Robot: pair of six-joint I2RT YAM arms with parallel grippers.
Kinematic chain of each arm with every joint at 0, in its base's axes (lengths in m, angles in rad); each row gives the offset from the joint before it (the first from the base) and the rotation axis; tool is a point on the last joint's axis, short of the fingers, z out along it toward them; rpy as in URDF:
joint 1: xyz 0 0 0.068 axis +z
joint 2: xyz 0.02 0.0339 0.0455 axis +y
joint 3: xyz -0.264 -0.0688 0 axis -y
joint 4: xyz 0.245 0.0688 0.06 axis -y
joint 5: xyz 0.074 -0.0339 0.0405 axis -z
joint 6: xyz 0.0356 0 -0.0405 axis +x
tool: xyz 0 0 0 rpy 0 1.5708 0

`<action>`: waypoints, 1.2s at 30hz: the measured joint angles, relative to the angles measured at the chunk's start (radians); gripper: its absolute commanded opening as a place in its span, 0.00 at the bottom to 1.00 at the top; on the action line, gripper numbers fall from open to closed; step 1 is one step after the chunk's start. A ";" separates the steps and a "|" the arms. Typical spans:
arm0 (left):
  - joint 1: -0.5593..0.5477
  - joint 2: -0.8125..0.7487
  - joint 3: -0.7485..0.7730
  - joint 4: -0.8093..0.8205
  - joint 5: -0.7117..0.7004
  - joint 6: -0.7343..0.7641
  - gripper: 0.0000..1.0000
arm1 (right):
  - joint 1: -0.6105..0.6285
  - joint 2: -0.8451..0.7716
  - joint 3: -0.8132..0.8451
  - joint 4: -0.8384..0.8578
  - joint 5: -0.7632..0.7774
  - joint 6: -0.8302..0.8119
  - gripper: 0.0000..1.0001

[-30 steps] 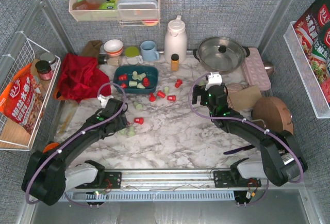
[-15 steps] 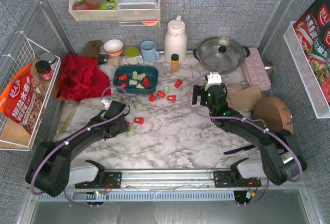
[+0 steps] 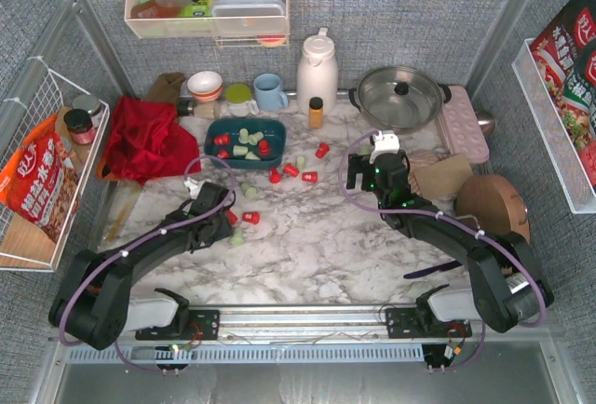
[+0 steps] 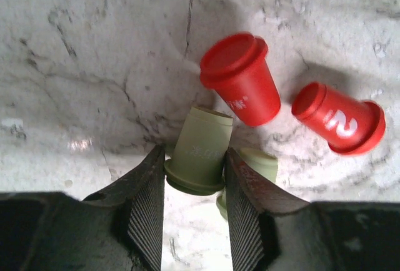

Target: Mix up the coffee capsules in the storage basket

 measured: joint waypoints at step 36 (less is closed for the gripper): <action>0.116 0.696 0.974 0.183 -0.100 0.251 0.99 | 0.000 0.014 0.013 -0.008 0.021 -0.020 0.99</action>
